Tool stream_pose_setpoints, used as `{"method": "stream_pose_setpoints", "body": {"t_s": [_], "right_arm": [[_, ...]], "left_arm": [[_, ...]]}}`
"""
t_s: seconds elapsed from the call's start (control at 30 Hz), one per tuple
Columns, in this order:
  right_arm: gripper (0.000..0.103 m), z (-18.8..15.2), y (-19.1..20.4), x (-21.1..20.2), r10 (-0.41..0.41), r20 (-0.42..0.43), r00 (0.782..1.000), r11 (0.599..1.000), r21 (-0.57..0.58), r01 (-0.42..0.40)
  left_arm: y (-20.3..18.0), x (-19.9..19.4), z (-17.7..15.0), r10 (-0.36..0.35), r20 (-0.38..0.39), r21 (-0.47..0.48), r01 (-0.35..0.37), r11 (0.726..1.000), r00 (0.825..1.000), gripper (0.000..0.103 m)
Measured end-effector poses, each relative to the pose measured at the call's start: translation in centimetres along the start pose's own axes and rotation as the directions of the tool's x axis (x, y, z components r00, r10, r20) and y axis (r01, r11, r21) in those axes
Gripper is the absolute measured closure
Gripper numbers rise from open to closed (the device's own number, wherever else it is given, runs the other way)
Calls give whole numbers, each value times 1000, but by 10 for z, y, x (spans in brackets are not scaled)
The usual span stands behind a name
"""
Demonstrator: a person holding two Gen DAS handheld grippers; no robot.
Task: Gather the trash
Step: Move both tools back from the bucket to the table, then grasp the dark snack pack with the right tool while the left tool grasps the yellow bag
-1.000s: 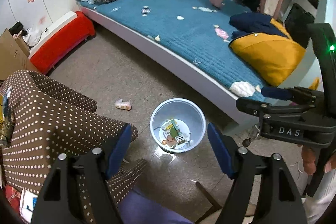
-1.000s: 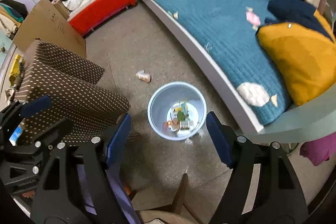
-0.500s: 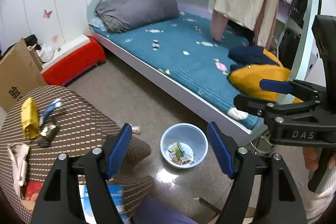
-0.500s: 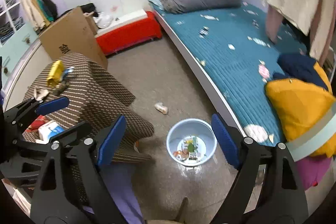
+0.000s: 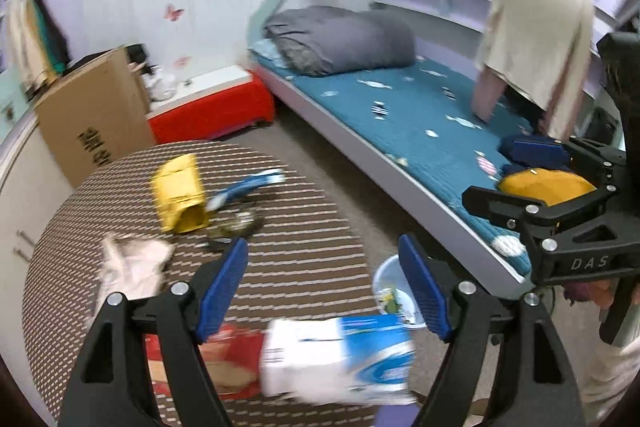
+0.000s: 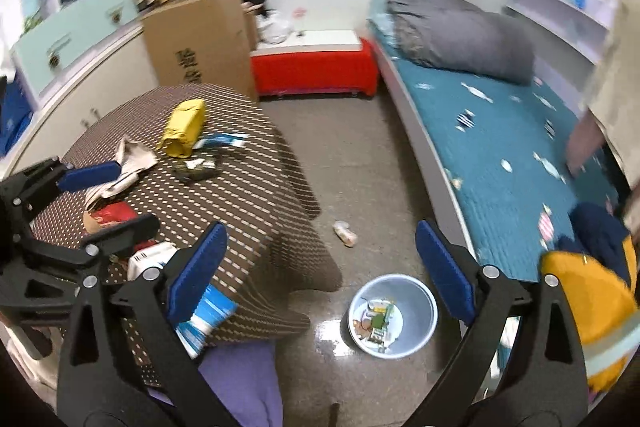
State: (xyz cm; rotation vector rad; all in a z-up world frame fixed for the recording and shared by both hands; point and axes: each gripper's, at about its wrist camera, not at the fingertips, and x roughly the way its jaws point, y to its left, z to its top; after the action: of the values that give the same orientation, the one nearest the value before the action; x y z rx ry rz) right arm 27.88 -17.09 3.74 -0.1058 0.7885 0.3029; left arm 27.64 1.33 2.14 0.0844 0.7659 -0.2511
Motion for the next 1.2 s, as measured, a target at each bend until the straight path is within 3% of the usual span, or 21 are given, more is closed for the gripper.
{"method": "stream_pose_setpoints", "body": {"t_s": [0.13, 0.33, 0.53, 0.63, 0.7, 0.77, 0.83, 0.9, 0.93, 0.97, 1.0, 1.03, 1.07, 1.1, 1.2], "right_arm": [[10, 18, 32, 27, 75, -36, 997, 994, -82, -77], [10, 40, 83, 75, 121, -118, 986, 957, -250, -147], [10, 54, 127, 128, 161, -215, 963, 854, -459, -245], [10, 58, 140, 151, 122, -251, 960, 814, -529, -241], [10, 59, 149, 168, 127, -314, 941, 764, -574, -295], [10, 60, 153, 182, 104, -334, 937, 731, -613, -300], [10, 60, 156, 194, 103, -360, 927, 710, -627, -322], [10, 62, 157, 206, 138, -407, 903, 690, -614, -382], [13, 62, 157, 212, 154, -431, 889, 689, -598, -409], [20, 63, 157, 216, 165, -440, 882, 692, -586, -422], [27, 63, 156, 222, 197, -477, 857, 700, -544, -464], [36, 65, 153, 222, 220, -480, 849, 718, -509, -474], [43, 65, 153, 221, 212, -468, 858, 724, -514, -460], [66, 63, 151, 218, 221, -461, 859, 725, -511, -461], [72, 61, 141, 210, 227, -451, 863, 765, -466, -444]], "left_arm": [[44, -5, -6, 59, -7, -58, -59, 997, 998, 26], [105, -8, -17, 142, -35, -151, -146, 978, 989, 26], [156, 1, -31, 194, -92, -234, -211, 949, 977, 25], [174, 8, -36, 208, -120, -264, -233, 936, 971, 25], [183, 12, -40, 214, -134, -276, -244, 930, 968, 25], [189, 17, -41, 218, -146, -286, -253, 924, 965, 25], [194, 23, -43, 218, -156, -296, -256, 920, 963, 25], [197, 29, -42, 215, -169, -303, -258, 917, 962, 25], [198, 32, -43, 216, -175, -304, -261, 916, 961, 25], [198, 35, -42, 215, -182, -304, -263, 916, 959, 25], [198, 38, -42, 213, -188, -302, -263, 916, 959, 25], [198, 40, -41, 211, -192, -300, -262, 917, 958, 25], [198, 42, -40, 210, -197, -297, -263, 918, 958, 25], [197, 44, -39, 209, -201, -292, -262, 920, 957, 25], [193, 47, -35, 207, -205, -282, -261, 923, 957, 25]]}}
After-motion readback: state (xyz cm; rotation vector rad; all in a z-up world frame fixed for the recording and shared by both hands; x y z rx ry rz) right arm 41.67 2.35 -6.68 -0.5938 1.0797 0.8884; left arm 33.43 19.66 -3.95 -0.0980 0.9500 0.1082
